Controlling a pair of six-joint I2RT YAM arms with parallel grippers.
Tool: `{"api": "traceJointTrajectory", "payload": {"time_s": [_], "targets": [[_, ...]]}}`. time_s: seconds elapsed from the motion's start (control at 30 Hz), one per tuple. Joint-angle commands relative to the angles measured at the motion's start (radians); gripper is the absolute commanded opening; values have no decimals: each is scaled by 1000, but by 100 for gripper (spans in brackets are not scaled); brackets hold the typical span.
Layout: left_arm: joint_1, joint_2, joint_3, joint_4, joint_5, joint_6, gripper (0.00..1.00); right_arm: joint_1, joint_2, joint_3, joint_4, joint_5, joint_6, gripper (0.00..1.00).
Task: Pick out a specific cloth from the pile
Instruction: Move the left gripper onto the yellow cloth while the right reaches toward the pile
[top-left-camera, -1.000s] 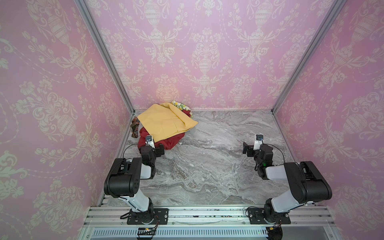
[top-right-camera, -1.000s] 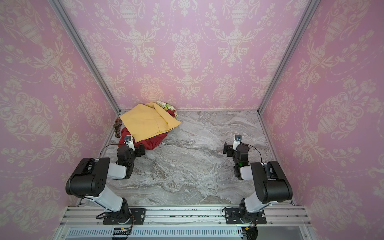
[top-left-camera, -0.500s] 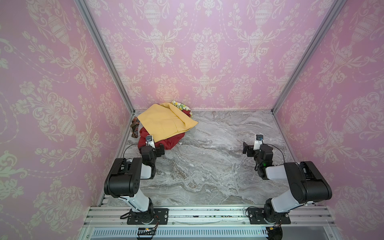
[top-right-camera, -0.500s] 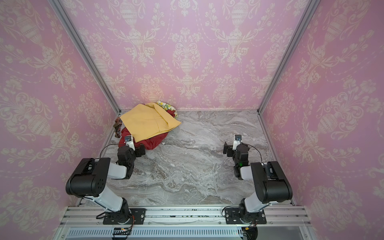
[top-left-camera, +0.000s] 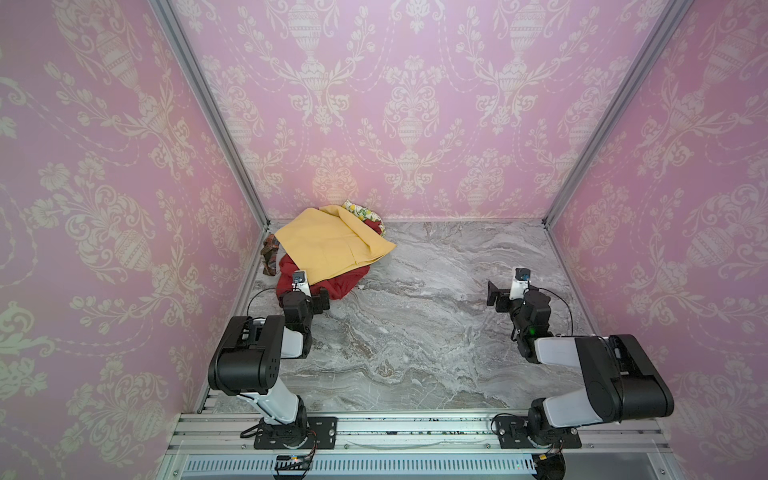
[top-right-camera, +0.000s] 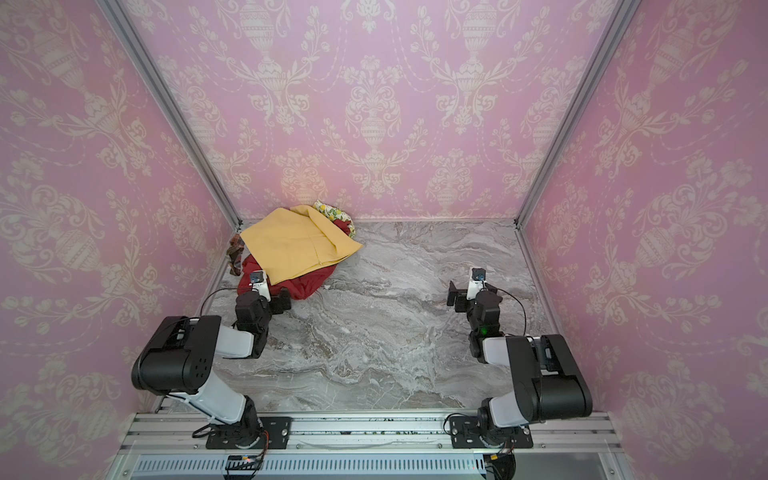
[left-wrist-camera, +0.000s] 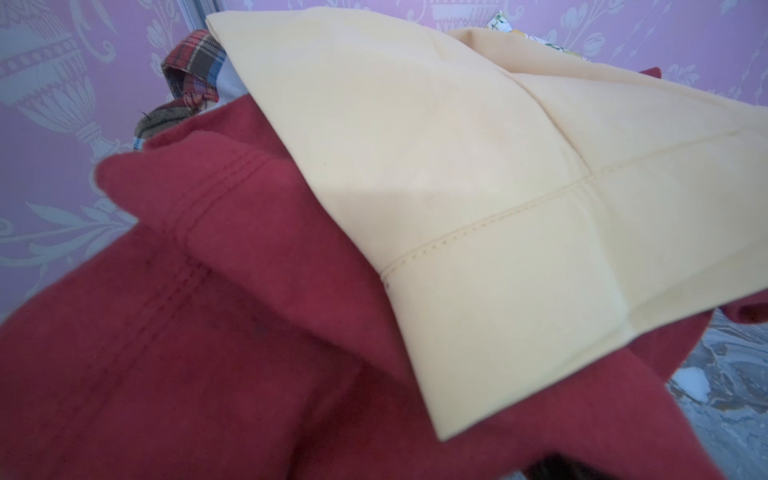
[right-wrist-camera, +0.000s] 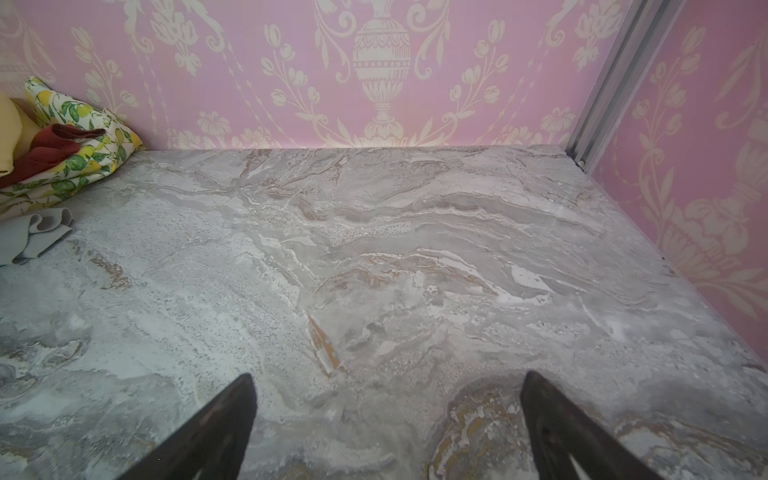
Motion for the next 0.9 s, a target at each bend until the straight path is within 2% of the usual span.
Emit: {"api": "traceJointTrajectory", "payload": {"time_s": [0.0, 0.1, 0.2, 0.37, 0.47, 0.53, 0.73, 0.87], "targets": [[-14, -16, 6, -12, 21, 38, 99, -4, -82, 17, -114, 2, 20, 100], [-19, -42, 7, -35, 16, 42, 99, 6, -151, 77, -274, 17, 24, 100], [-35, -89, 11, -81, -16, 53, 99, 15, -182, 128, -344, 5, 62, 100], [-90, -223, 78, -358, -92, 38, 99, 63, -163, 258, -445, 0, 169, 100], [-127, -297, 108, -475, -134, 12, 99, 125, -121, 346, -506, 29, 237, 98], [-134, -360, 153, -619, -139, -30, 99, 175, -76, 404, -532, 54, 298, 97], [-141, -507, 267, -976, -165, -122, 100, 306, 89, 548, -536, 8, 410, 91], [-146, -563, 330, -1130, -140, -185, 99, 400, 195, 650, -585, -4, 480, 87]]}}
